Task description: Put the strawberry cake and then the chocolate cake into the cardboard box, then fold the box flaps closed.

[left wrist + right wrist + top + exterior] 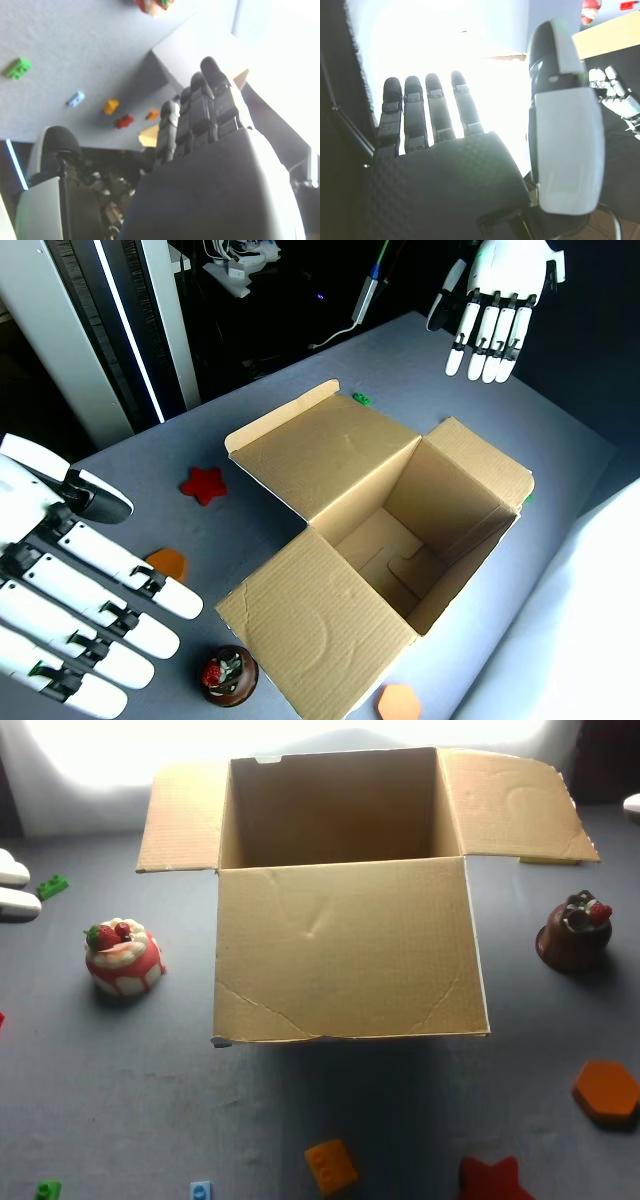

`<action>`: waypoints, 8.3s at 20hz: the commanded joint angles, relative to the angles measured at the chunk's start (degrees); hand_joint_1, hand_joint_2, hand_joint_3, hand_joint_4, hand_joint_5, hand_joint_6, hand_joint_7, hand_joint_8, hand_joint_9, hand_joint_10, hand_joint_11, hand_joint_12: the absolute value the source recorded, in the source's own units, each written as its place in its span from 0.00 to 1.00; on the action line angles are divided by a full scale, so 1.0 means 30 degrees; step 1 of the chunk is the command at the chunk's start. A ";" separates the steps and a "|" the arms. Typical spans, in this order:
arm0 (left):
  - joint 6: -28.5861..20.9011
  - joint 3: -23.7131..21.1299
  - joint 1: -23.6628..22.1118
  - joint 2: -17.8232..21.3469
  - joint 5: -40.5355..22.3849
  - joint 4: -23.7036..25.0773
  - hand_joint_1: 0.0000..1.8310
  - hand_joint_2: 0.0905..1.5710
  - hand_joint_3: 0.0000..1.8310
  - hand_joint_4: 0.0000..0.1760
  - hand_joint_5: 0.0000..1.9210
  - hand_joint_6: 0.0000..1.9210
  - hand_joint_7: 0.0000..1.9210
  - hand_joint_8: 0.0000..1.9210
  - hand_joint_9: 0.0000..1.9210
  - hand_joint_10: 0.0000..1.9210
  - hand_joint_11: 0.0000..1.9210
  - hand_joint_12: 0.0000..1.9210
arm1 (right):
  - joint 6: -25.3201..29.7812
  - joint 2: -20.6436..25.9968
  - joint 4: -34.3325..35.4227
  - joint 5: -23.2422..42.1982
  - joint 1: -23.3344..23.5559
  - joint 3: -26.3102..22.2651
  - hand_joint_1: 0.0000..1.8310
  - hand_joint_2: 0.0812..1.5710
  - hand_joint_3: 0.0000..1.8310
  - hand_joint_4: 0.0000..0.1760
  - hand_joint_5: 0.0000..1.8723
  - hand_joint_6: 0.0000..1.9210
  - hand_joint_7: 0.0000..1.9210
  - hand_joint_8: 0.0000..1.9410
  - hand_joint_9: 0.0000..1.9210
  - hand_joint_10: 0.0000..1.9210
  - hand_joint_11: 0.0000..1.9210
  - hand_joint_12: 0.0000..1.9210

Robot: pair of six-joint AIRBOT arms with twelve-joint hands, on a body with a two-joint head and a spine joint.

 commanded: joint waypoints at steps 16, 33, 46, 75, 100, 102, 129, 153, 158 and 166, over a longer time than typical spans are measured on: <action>0.2999 0.0018 0.6115 -0.3002 0.3167 -0.5999 0.62 0.58 0.00 0.42 0.03 0.00 0.04 0.00 0.04 0.00 0.00 0.20 | -0.0100 0.0151 -0.0130 0.0872 0.0732 -0.0506 0.60 0.62 0.00 0.22 0.00 0.00 0.01 0.00 0.02 0.00 0.00 0.06; 0.3003 0.4107 0.5918 -0.7472 0.4197 -0.6620 0.65 0.56 0.00 0.32 0.08 0.01 0.05 0.00 0.05 0.00 0.00 0.25 | -0.0079 0.0235 -0.0130 0.1687 0.1149 -0.1068 0.67 0.58 0.00 0.19 0.03 0.00 0.03 0.00 0.04 0.00 0.00 0.02; 0.3003 0.7195 0.5878 -1.0391 0.4256 -0.6374 0.67 0.57 0.00 0.32 0.10 0.00 0.05 0.00 0.06 0.00 0.00 0.25 | -0.0093 0.0233 -0.0130 0.1876 0.1298 -0.1112 0.65 0.59 0.00 0.15 0.03 0.00 0.04 0.00 0.04 0.00 0.00 0.13; 0.2887 0.8352 0.6602 -1.1917 0.4374 -0.6320 0.67 0.71 0.00 0.00 0.45 0.57 0.50 0.55 0.53 0.52 0.45 0.72 | -0.0211 0.0233 -0.0132 0.2027 0.1332 -0.1180 0.64 0.64 0.00 0.00 0.15 0.01 0.18 0.00 0.18 0.01 0.00 0.49; 0.0029 0.4884 -0.0326 -0.6756 0.2743 -0.0665 0.75 0.70 0.00 0.00 0.43 0.56 0.50 0.54 0.52 0.61 0.44 0.72 | -0.0398 0.0271 -0.0133 0.2220 0.1279 -0.1179 0.63 0.65 0.00 0.02 0.16 0.00 0.19 0.00 0.17 0.00 0.00 0.43; -0.0477 0.4897 -0.1416 -0.6663 0.2319 0.0494 0.75 0.70 0.00 0.00 0.43 0.56 0.50 0.53 0.52 0.62 0.44 0.72 | -0.0398 0.0275 -0.0133 0.2224 0.1277 -0.1179 0.62 0.66 0.00 0.01 0.16 0.00 0.18 0.00 0.17 0.00 0.00 0.44; -0.1894 0.5980 -0.6796 -1.3389 0.0751 0.5194 0.75 0.70 0.00 0.00 0.44 0.57 0.50 0.51 0.51 0.62 0.41 0.71 | -0.0396 0.0258 -0.0133 0.2272 0.1269 -0.1184 0.64 0.66 0.01 0.03 0.16 0.00 0.18 0.00 0.16 0.00 0.00 0.43; -0.1382 0.7142 -0.5442 -1.5673 0.0910 0.5387 0.56 0.68 0.00 0.00 0.22 0.02 0.25 0.00 0.26 0.06 0.05 0.63 | -0.0419 0.0229 -0.0135 0.2273 0.1256 -0.1177 0.60 0.66 0.00 0.02 0.15 0.00 0.17 0.00 0.17 0.01 0.00 0.46; -0.1306 0.7545 -0.5883 -1.5742 0.0919 0.5521 0.42 0.67 0.00 0.00 0.08 0.00 0.10 0.00 0.15 0.00 0.00 0.53 | -0.0469 0.0227 -0.0133 0.2294 0.1218 -0.1173 0.59 0.67 0.00 0.01 0.13 0.00 0.16 0.00 0.16 0.00 0.00 0.49; -0.1285 0.8394 -0.7698 -1.5104 0.0742 0.6453 0.43 0.64 0.00 0.00 0.10 0.00 0.12 0.00 0.16 0.00 0.00 0.55 | 0.2108 -0.0107 -0.0065 0.2634 0.0314 -0.0487 0.63 0.64 0.00 0.00 0.13 0.00 0.17 0.00 0.17 0.00 0.00 0.49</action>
